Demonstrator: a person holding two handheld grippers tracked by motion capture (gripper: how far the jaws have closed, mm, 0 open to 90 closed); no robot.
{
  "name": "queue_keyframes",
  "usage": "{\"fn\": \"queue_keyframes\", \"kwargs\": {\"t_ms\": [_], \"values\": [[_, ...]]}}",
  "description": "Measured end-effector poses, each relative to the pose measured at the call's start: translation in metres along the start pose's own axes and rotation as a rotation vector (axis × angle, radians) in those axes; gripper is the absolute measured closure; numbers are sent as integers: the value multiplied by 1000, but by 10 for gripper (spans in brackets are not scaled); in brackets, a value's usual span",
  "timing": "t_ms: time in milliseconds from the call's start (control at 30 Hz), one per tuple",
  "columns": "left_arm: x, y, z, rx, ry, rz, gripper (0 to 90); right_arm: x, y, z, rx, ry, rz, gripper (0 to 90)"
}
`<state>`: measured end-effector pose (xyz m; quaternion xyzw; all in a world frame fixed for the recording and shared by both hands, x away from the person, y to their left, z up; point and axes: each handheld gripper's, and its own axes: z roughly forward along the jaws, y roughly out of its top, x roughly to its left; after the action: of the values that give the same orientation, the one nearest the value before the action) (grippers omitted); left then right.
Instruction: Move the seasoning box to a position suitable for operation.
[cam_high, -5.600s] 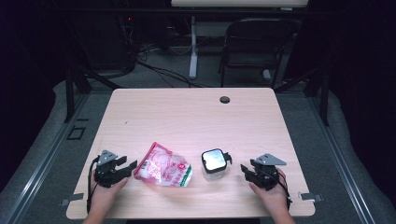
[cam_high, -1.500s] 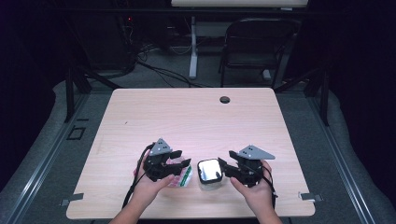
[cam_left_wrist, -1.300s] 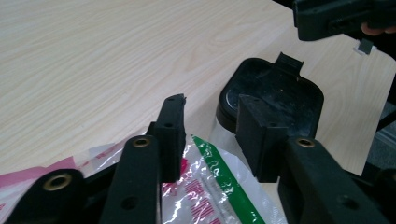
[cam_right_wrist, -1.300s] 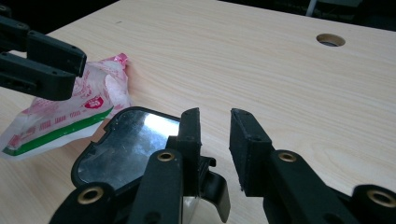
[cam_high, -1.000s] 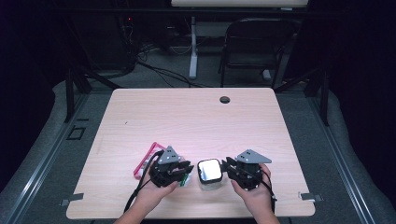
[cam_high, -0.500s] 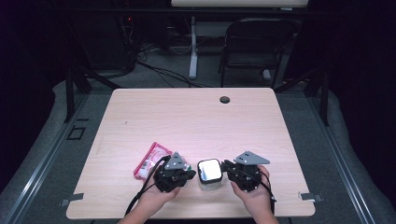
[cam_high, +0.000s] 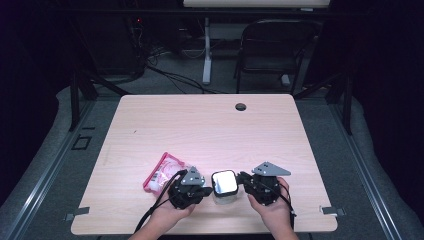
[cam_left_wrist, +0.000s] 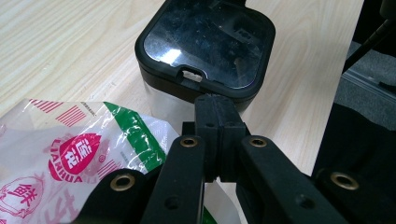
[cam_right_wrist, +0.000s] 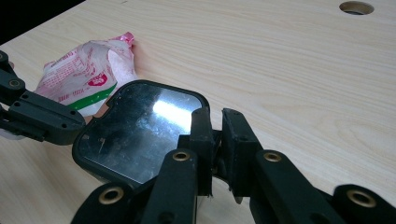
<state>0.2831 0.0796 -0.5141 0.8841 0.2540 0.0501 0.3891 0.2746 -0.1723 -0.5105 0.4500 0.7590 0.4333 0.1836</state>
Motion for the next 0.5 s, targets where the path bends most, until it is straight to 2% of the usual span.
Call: {"fn": "queue_keyframes", "kwargs": {"t_ms": [400, 500], "values": [[0, 0, 0, -8, 1, -6, 900, -1, -1, 0, -2, 6, 8, 829], [1, 0, 2, 3, 1, -8, 900, -1, -1, 0, -4, 6, 7, 830]]}}
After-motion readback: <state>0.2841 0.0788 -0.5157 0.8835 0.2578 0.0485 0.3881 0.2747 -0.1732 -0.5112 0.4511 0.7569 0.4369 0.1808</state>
